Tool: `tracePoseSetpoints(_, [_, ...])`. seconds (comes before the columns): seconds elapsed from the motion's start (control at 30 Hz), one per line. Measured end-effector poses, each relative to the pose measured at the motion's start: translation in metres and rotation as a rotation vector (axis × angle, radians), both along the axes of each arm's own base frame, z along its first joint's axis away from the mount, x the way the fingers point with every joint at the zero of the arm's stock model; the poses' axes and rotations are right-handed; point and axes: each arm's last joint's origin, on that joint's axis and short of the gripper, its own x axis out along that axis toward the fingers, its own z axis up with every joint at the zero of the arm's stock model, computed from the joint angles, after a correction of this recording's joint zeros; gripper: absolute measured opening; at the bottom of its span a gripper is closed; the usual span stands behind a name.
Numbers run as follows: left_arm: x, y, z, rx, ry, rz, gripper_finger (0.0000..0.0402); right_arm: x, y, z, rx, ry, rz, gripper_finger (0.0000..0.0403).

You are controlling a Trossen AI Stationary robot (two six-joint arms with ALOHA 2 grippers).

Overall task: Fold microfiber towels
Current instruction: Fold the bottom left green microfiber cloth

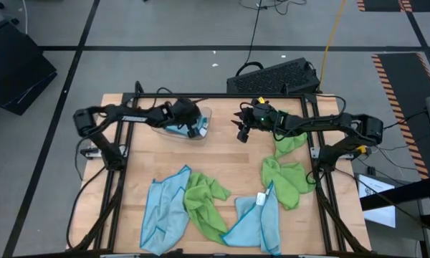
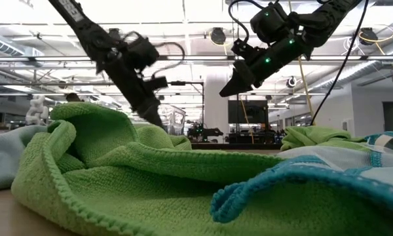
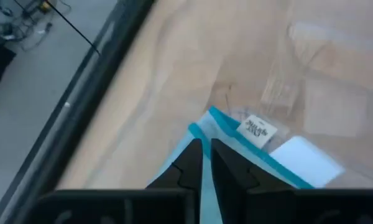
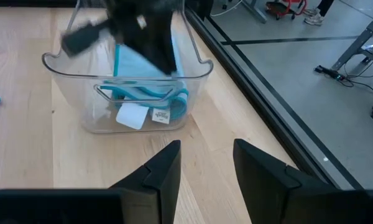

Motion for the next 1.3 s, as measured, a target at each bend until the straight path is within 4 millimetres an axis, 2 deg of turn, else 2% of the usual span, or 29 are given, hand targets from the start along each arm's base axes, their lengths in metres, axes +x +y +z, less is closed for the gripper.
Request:
tracePoseSetpoints(0.27, [-0.035,-0.023,0.058,-0.017,-0.059,0.097,0.0017,-0.002,0.003,-0.005,0.035,0.048,-0.001,0.0141])
tracePoseSetpoints(0.43, [-0.058,-0.051,0.077,-0.056,-0.074,0.132,0.0005,-0.002,0.016,-0.012,0.096,0.108,0.017,0.0141])
tracePoseSetpoints(0.6, [-0.071,-0.088,0.075,-0.082,-0.137,0.079,0.0015,0.002,0.040,-0.015,0.128,0.144,0.082,0.0141])
tracePoseSetpoints(0.73, [-0.076,-0.116,0.071,-0.080,-0.179,0.095,0.0006,0.005,0.063,-0.016,0.144,0.154,0.147,0.0141])
tracePoseSetpoints(0.97, [-0.070,-0.172,0.066,-0.126,-0.253,0.006,0.0013,0.008,0.101,-0.016,0.186,0.149,0.242,0.0141])
tracePoseSetpoints(1.1, [-0.069,-0.203,0.056,-0.160,-0.264,0.009,0.0016,0.007,0.119,-0.017,0.185,0.162,0.303,0.0141])
tracePoseSetpoints(1.3, [-0.065,-0.241,0.035,-0.229,-0.263,0.013,0.0017,0.006,0.136,-0.017,0.181,0.166,0.359,0.0141])
